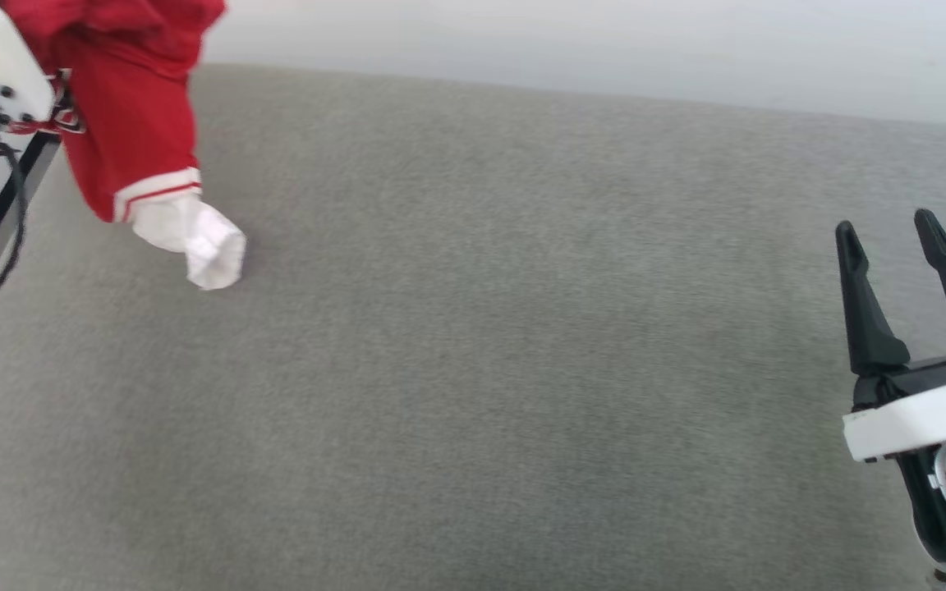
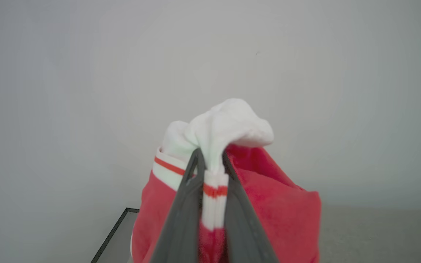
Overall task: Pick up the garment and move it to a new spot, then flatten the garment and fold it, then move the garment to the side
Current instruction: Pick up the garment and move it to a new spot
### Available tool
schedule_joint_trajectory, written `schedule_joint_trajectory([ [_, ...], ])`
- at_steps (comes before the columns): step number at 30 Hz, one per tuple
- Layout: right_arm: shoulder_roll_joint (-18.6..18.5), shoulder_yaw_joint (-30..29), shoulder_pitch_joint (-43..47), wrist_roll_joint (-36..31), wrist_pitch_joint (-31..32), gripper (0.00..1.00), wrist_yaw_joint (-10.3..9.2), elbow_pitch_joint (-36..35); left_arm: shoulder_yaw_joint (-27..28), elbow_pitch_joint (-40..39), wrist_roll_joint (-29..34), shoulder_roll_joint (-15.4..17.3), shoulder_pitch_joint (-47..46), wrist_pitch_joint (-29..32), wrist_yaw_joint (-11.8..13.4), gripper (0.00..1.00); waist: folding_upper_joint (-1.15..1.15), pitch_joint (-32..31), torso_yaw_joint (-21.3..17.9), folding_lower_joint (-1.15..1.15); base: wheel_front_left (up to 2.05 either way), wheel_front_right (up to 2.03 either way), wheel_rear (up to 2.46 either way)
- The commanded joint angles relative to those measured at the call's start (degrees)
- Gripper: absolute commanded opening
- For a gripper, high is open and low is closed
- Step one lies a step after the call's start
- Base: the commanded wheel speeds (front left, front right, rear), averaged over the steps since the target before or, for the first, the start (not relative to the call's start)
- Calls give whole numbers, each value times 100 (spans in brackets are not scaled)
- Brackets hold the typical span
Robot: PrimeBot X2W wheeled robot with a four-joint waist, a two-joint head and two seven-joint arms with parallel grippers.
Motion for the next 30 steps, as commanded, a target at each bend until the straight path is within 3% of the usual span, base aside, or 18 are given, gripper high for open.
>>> schedule_joint_trajectory([
  [1,36,-61,75,-30,-54,100,-2,-14,-33,-314,-6,13,178,140,22,0,0,-102,-143,0,0,0,0],
  [11,197,-293,279,-12,-119,100,-2,-88,-108,-3552,-227,220,1722,1635,702,0,0,-303,-1009,0,0,0,0],
  [17,289,-381,378,45,-169,100,-2,-37,-265,-4724,-339,171,2501,2313,1086,0,0,-325,-1537,0,0,0,0],
  [23,418,-468,539,100,-267,100,-2,55,-601,-5313,-386,59,3241,2770,1287,0,0,-274,-2011,0,0,0,0],
  [30,550,-354,607,146,-398,100,-2,251,-1117,-4939,-488,-214,3836,2801,1170,0,0,-152,-2387,0,0,0,0],
])
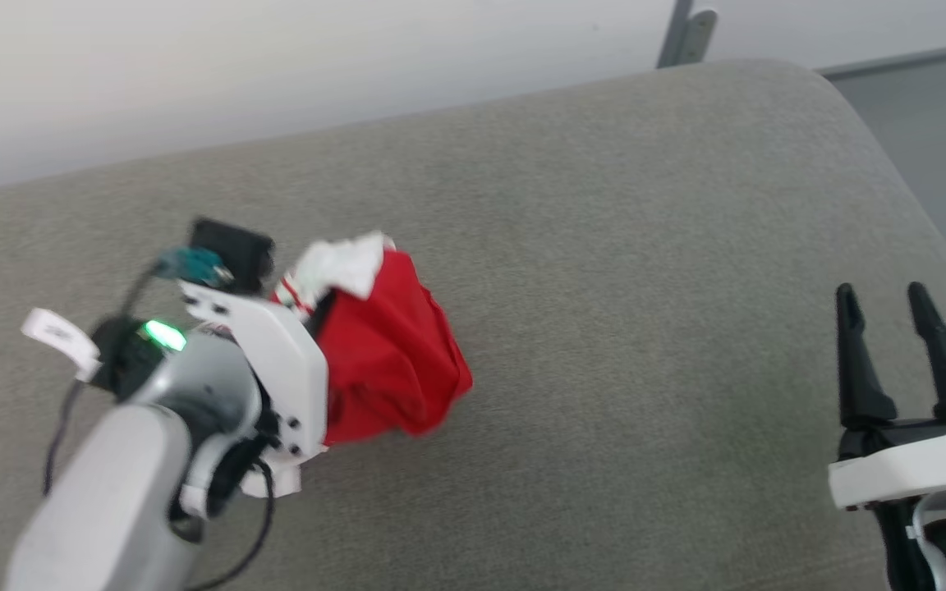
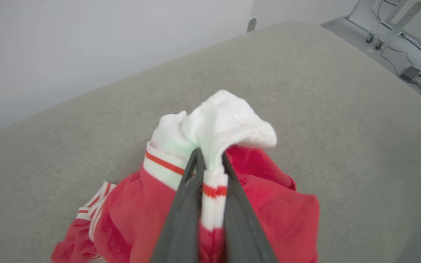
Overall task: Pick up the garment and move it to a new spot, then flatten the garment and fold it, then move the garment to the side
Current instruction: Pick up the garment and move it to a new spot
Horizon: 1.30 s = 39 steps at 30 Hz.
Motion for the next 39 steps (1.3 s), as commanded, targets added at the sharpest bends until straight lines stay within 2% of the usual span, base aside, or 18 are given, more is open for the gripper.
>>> schedule_joint_trajectory([
  [1,42,60,-2,34,-63,100,-2,50,-101,217,-27,-58,113,-69,-94,0,0,82,-152,0,0,0,0],
  [11,31,506,-217,106,-218,100,-2,495,-755,2358,-10,-626,-39,-386,-630,0,0,127,-338,0,0,0,0],
  [12,13,547,-225,108,-225,100,-2,536,-777,2504,-17,-677,-74,-435,-677,7,0,115,-329,0,0,0,0],
  [13,3,588,-228,118,-240,100,-2,572,-789,2651,-50,-723,-101,-484,-715,40,0,94,-319,0,0,0,0],
  [14,-20,634,-242,119,-257,100,-2,592,-798,2761,-61,-744,-129,-534,-759,89,0,69,-307,0,0,0,0],
  [15,-43,659,-257,126,-259,100,-2,615,-772,2845,-100,-769,-140,-580,-783,100,0,40,-288,0,0,0,0],
  [20,-267,879,-256,136,-337,100,-2,693,-678,2890,-248,-746,-128,-884,-970,100,0,-124,-122,0,0,0,0],
  [26,-391,932,-193,162,-358,100,-2,718,-369,2598,-339,-581,69,-1464,-944,100,0,-294,97,0,0,0,0],
  [39,-515,800,71,117,-314,100,-2,736,460,1565,-137,-52,1131,-3760,-756,100,0,-673,676,0,0,0,0],
])
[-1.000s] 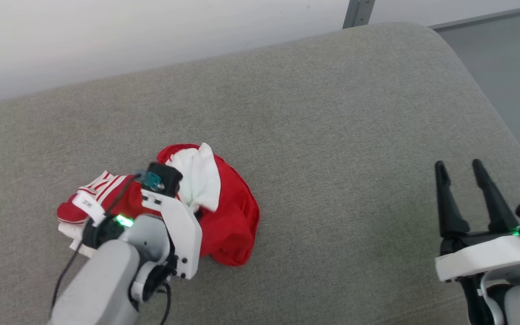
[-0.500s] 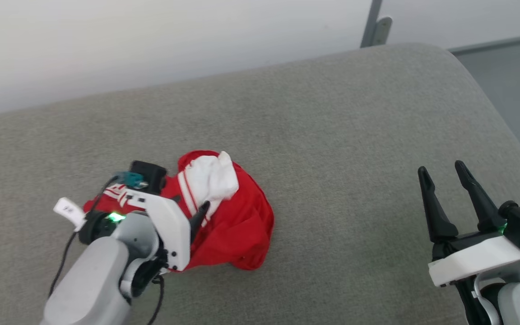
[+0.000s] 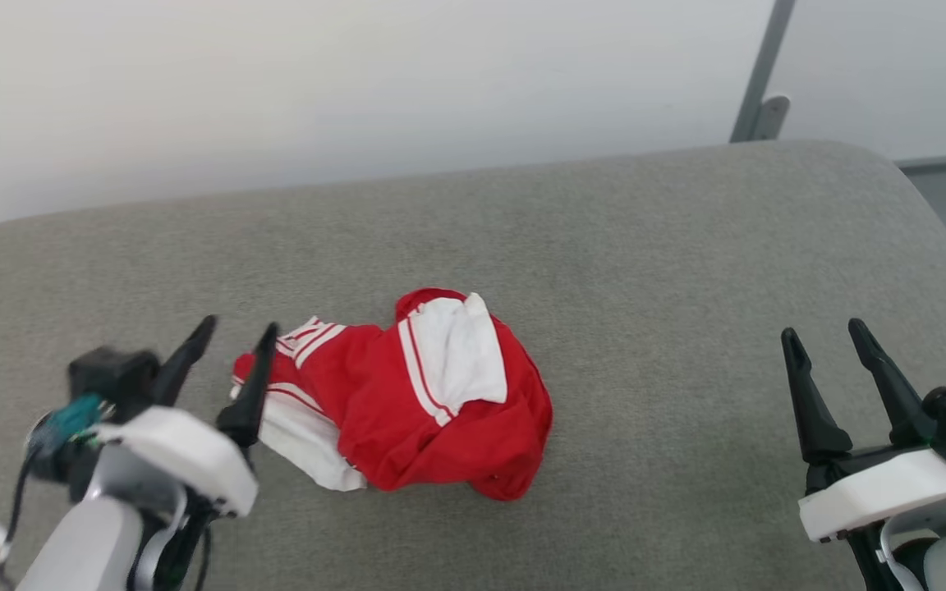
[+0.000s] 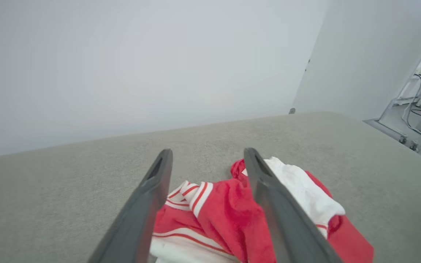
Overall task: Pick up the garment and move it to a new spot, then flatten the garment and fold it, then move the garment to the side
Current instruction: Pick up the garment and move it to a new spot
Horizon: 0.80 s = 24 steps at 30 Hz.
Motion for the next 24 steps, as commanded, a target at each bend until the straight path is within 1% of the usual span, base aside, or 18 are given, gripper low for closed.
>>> schedule_joint_trajectory([
  [1,8,-32,57,-19,9,100,-2,-20,72,-43,57,45,160,-144,30,100,0,-76,96,0,0,0,0],
  [4,0,-67,126,-15,1,100,-2,-26,246,-144,29,117,484,-474,147,100,0,-129,203,0,0,0,0],
  [9,-16,-90,196,-66,-78,100,-2,-8,476,-175,117,257,1030,-1015,268,100,0,-186,312,0,0,0,0],
  [12,11,-126,231,-78,-115,100,-2,22,699,-124,6,211,1355,-1205,365,100,0,-210,361,0,0,0,0],
  [16,49,-177,268,-88,-135,100,-2,13,995,-102,-4,39,1730,-1326,386,100,0,-224,410,0,0,0,0],
  [18,73,-202,308,-103,-130,100,-2,1,1123,-110,127,-35,1876,-1349,381,100,0,-228,438,0,0,0,0],
  [21,102,-272,345,-105,-111,100,-2,-23,1383,-201,339,-221,2048,-1348,316,100,0,-231,485,0,0,0,0],
  [24,135,-326,367,-114,-86,100,-2,-48,1579,-248,550,-375,2217,-1346,179,100,0,-242,526,0,0,0,0],
])
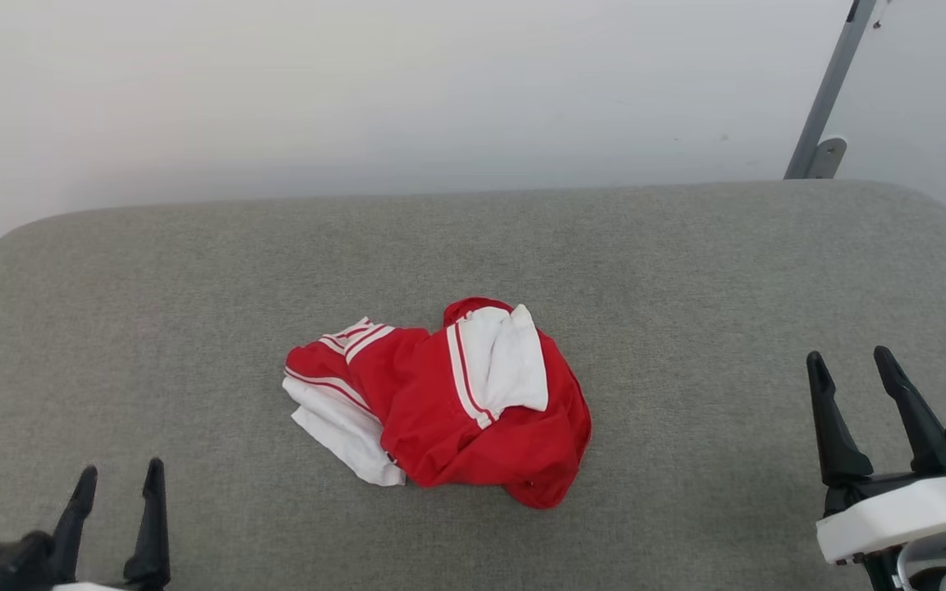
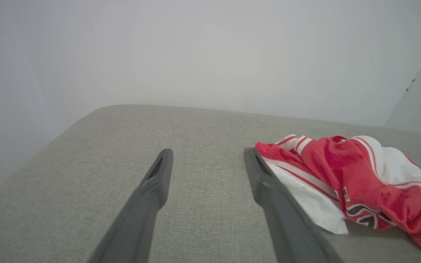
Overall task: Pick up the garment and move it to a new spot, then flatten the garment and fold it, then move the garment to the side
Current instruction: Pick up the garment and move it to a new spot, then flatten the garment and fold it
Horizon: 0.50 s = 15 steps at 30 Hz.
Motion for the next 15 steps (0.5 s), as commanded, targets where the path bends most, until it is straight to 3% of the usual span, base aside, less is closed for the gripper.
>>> schedule_joint_trajectory([
  [1,33,-19,37,-30,19,100,-2,-33,101,-36,87,-59,81,-27,-84,100,0,-9,18,0,0,0,0],
  [7,102,-113,93,-2,34,100,-2,-30,499,-106,322,-422,271,-27,-380,100,0,-35,82,0,0,0,0],
  [15,34,26,32,79,148,100,-2,9,734,-174,594,-740,235,-28,-579,100,0,-14,224,0,0,0,0],
])
